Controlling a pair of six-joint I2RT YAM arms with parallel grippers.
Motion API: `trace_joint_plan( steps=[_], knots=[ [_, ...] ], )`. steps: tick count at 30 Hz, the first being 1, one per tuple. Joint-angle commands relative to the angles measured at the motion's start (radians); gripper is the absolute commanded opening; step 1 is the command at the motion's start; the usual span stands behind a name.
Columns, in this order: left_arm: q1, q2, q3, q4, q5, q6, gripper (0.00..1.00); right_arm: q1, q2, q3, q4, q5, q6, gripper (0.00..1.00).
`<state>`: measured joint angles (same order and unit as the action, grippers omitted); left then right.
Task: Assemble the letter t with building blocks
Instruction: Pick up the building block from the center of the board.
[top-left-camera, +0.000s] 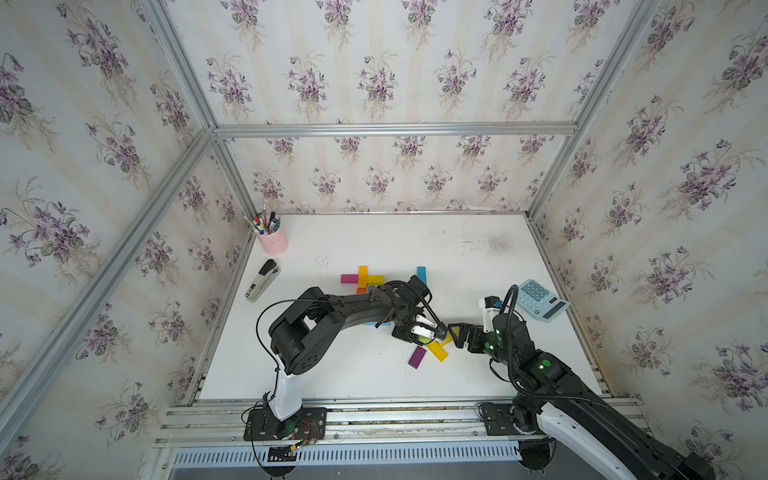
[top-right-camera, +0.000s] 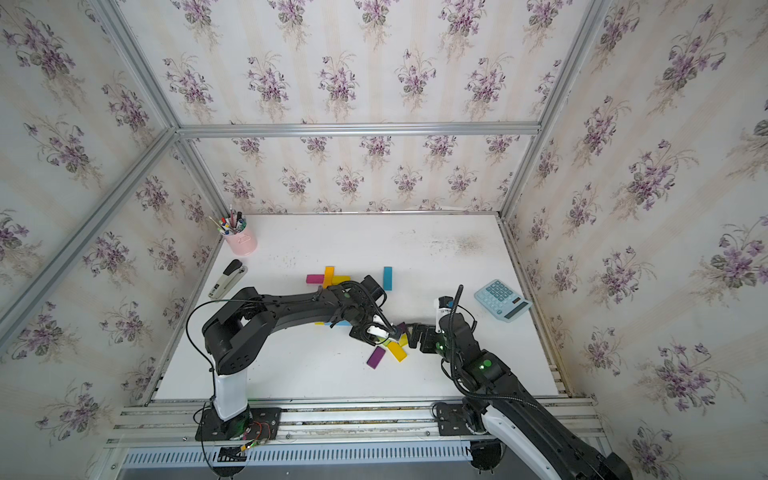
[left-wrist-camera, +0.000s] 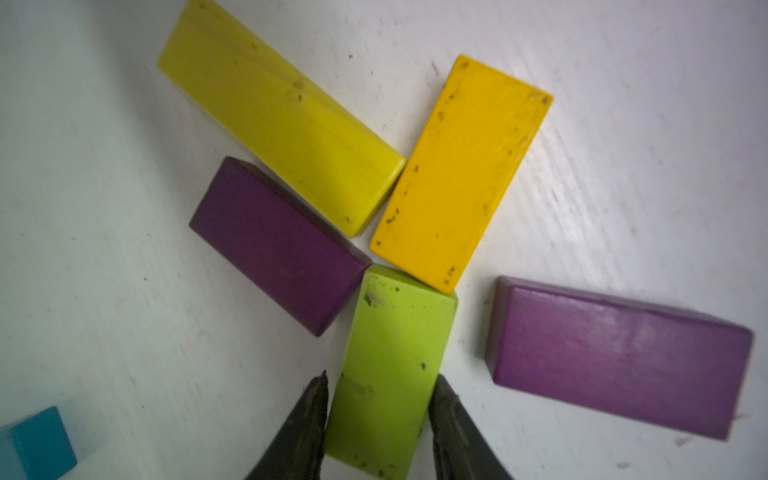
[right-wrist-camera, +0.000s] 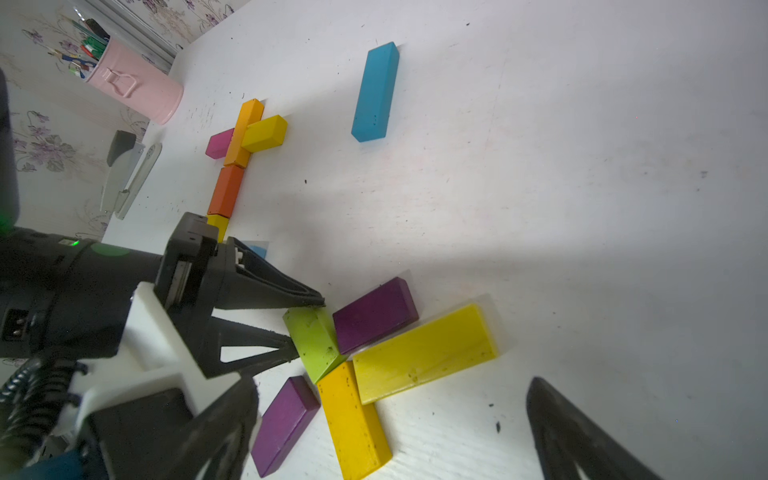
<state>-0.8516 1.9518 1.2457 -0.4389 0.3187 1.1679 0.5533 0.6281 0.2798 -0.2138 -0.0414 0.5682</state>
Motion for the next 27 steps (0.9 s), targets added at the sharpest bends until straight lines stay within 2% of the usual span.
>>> trace_joint_plan(
  steps=[1,3,11,12,24,27],
  knots=[
    [0.0,-0.015,-0.004,-0.052,-0.02,-0.004,0.35,-0.001,-0.003,0.002,0.007,-0.001,-0.001,1.0],
    [0.0,-0.026,0.0,-0.078,-0.03,-0.015,0.31,-0.001,-0.002,0.004,0.007,-0.003,-0.004,1.0],
    [0.016,-0.087,-0.003,-0.107,-0.044,-0.051,0.3,-0.001,0.011,0.037,0.004,-0.024,-0.045,1.0],
    [0.022,-0.097,0.0,-0.105,-0.041,-0.055,0.3,-0.035,0.02,0.046,0.005,-0.028,-0.054,1.0],
    [0.131,-0.172,0.03,-0.05,-0.004,-0.091,0.31,-0.159,0.199,0.18,0.07,-0.187,-0.247,1.0],
    [0.158,-0.171,0.046,-0.046,-0.002,-0.088,0.32,-0.194,0.283,0.247,0.082,-0.233,-0.3,1.0]
  ],
)
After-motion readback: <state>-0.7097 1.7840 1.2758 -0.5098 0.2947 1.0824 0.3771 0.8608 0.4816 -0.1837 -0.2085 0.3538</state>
